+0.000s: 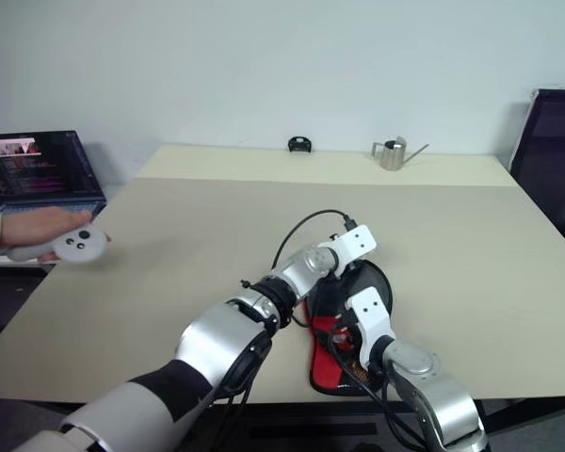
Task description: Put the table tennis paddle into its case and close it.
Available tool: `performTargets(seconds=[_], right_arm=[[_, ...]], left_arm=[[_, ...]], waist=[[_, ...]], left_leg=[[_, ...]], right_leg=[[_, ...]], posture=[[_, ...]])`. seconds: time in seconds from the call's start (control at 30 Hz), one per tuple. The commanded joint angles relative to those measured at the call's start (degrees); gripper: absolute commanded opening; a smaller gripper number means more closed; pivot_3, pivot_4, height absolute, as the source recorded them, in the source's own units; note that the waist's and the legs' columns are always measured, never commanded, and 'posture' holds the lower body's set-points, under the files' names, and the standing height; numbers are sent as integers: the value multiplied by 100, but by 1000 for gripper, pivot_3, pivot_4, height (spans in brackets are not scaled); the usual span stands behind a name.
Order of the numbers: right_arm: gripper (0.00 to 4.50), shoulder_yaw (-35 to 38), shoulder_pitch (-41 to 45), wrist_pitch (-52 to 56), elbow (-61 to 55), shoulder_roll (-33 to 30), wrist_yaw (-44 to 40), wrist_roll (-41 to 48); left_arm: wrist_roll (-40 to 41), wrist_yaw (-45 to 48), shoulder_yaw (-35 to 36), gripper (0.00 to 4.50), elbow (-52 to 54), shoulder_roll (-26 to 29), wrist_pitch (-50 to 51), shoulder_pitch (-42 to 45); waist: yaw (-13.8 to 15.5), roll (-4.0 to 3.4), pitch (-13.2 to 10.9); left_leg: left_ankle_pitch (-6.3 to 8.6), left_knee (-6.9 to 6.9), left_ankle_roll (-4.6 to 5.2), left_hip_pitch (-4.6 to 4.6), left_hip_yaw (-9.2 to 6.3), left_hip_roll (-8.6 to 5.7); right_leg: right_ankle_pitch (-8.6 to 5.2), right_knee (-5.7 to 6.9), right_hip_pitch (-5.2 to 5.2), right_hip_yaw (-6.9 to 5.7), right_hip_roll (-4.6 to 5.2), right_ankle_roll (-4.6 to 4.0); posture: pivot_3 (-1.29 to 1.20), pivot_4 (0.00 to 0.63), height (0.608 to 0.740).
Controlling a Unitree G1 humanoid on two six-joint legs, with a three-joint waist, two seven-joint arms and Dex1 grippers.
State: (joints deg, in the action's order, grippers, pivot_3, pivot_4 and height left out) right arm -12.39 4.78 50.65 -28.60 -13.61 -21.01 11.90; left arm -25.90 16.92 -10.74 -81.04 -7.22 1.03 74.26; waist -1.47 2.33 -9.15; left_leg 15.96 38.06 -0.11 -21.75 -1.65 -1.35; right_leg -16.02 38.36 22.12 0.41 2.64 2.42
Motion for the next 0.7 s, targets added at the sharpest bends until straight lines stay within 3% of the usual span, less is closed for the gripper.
performTargets(seconds=[0.03, 0.4, 0.7], right_arm=[[4500, -225, -308, 554, 636, -16, -10, 102], [4500, -125, 56, 323, 1137, -112, -176, 129], [4500, 179, 636, -29, 1837, -399, -610, 192]], left_arm=[[114, -12, 131, 4057, 150, 3, -15, 156], [503, -107, 700, 4057, 188, 309, -13, 407], [1163, 814, 1208, 4057, 397, 919, -581, 552]], waist=[[0, 0, 2], [-33, 0, 10], [-37, -1, 10]], left_leg=[[0, 0, 0, 0, 0, 0], [-1, 0, 0, 16, 0, 2], [-2, -1, -1, 40, 11, 2]], right_leg=[[0, -1, 0, 0, 0, 0], [-2, 0, -11, 1, -2, 4], [-12, 12, -26, 9, -3, 21]], posture=[[0, 150, 740], [0, 150, 740], [0, 150, 740]])
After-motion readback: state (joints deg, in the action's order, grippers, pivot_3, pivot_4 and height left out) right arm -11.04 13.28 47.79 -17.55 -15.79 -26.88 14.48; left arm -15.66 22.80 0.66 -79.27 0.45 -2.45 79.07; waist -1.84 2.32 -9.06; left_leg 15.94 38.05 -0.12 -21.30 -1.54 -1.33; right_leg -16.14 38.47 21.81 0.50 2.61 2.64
